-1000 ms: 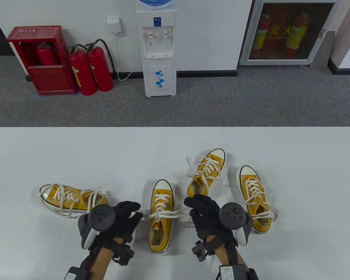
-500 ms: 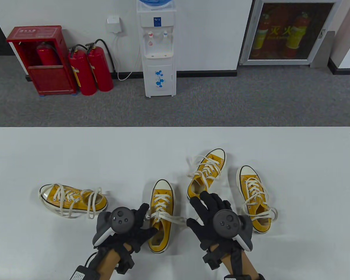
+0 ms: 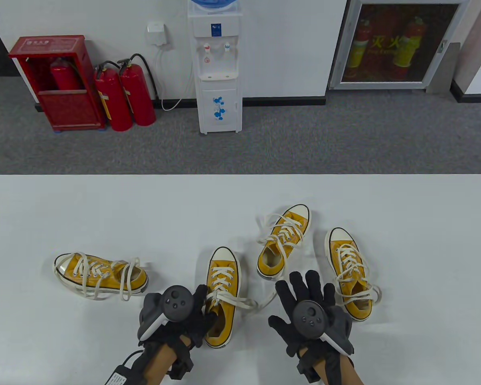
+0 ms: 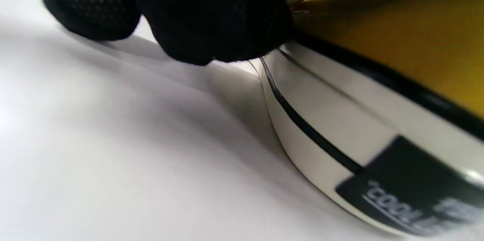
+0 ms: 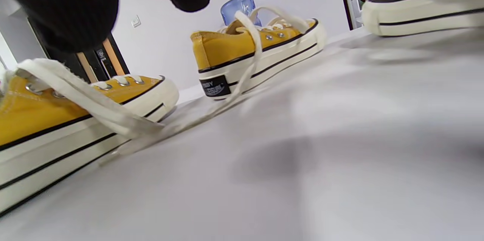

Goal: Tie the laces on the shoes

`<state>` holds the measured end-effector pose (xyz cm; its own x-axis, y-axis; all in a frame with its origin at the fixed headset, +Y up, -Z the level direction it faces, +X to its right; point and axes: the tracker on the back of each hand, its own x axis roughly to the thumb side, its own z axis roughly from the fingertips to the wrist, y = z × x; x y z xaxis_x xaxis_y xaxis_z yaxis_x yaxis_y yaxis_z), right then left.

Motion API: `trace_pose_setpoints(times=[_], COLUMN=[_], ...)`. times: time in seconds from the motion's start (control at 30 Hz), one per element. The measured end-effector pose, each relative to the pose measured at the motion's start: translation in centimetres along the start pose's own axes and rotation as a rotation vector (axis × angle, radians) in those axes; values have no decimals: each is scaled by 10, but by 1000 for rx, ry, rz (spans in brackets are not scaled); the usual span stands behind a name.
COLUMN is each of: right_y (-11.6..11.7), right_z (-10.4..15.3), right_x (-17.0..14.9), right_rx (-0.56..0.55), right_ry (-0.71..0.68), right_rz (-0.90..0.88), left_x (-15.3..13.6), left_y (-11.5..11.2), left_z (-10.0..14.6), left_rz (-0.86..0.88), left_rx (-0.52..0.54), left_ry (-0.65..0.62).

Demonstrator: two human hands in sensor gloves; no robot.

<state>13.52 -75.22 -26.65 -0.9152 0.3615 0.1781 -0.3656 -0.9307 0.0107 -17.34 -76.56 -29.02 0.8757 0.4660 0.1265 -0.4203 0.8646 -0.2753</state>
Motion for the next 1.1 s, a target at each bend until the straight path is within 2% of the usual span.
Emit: trace_pose_setpoints(times=[0.1, 0.33, 0.67, 0.93, 1.1], right_y=[-3, -3, -5, -4, -4], right_z=[1, 0, -1, -2, -2], right_x=[-3, -5, -8, -9, -9], right_rx=[-29, -12, -10, -19, -17], right_ry=[8, 24, 41, 34, 32], right_rz=[1, -7, -24, -14, -20], left_x=[3, -3, -2, -9, -17], left_y=[-2, 3, 19, 59, 85], left_z=[0, 0, -3, -20, -35], left_rz=[-3, -14, -75, -13, -54], left_rx=[14, 43, 129, 217, 272], left_ry=[22, 91, 95, 168, 235])
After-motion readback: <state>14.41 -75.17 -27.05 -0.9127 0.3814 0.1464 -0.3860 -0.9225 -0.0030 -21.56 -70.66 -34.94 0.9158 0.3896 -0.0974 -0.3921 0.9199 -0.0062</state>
